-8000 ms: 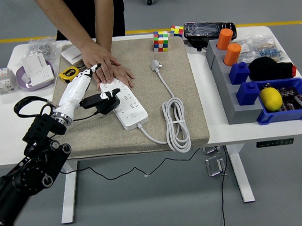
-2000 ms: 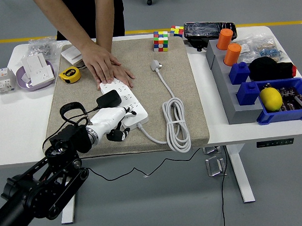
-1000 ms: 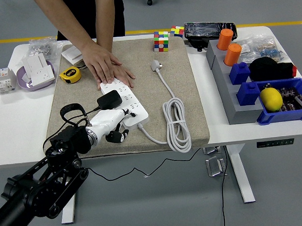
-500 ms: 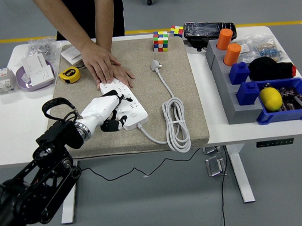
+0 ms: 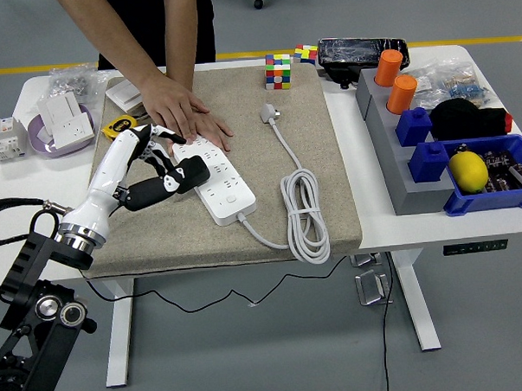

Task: Pick up the plug,place it near the board,insert it into the board,press the button

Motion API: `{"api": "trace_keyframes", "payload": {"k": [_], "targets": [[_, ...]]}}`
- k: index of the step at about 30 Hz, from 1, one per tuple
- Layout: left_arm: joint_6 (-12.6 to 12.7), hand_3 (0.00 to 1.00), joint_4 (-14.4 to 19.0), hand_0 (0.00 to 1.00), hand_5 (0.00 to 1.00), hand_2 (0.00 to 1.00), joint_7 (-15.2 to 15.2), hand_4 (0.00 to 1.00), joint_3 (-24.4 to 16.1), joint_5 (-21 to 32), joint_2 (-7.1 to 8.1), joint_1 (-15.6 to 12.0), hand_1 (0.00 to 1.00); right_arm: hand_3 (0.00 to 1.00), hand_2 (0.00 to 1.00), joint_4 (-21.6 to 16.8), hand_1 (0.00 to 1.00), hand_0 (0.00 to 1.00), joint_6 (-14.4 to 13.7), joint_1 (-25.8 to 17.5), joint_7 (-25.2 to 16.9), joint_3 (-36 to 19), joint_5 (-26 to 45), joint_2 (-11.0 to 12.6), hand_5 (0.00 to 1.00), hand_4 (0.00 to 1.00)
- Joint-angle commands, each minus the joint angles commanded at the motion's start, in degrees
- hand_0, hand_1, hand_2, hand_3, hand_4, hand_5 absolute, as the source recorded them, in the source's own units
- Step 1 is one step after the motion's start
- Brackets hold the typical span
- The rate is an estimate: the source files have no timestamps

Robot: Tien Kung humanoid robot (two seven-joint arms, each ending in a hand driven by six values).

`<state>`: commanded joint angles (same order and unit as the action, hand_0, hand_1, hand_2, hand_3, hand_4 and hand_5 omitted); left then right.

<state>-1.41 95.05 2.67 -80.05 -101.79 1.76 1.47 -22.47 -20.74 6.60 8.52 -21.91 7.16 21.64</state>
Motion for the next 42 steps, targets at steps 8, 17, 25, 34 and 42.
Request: {"api": "trace_keyframes", "payload": {"k": [8,17,25,34,42], "targets": [[-1.82,0.998,-3.08,0.998,0.753,0.998,0.02,0.998,-0.95,18.99,-0.56,-1.34,0.998,0.761,0.736,-0.04,0.750,0.791,0.01,0.14,0.02,0.08,0.17,0.04,0.998,0.998],[-0.62,0.998,-1.92,0.998,0.786,0.985,2.20,0.998,-1.59,40.74,-0.68,-1.46,0.998,0.761,0.737,-0.03,0.750,0.789,0.02,0.14,0.01,-0.12,0.20,0.03,0.998,0.998],[2.52,0.743,0.72,0.281,0.135,0.206,4.01,0.598,3.76,27.74,1.54,0.82,0.166,0.761,0.736,-0.06,0.750,0.790,-0.04,0.32,0.00,-0.27,0.12,0.03,0.998,0.998],[-3.94,0.748,-4.52,0.175,0.002,0.139,2.45,0.663,11.05,5.77,4.83,7.95,0.018,0.761,0.737,-0.09,0.750,0.790,-0.10,0.67,-0.03,-0.23,0.13,0.14,0.998,0.998],[-4.83,0.764,-8.57,0.169,0.002,0.140,2.44,0.677,13.76,-13.22,5.61,11.13,0.016,0.761,0.737,-0.02,0.750,0.790,0.01,0.46,-0.12,-0.44,0.63,0.05,0.998,0.998]]}}
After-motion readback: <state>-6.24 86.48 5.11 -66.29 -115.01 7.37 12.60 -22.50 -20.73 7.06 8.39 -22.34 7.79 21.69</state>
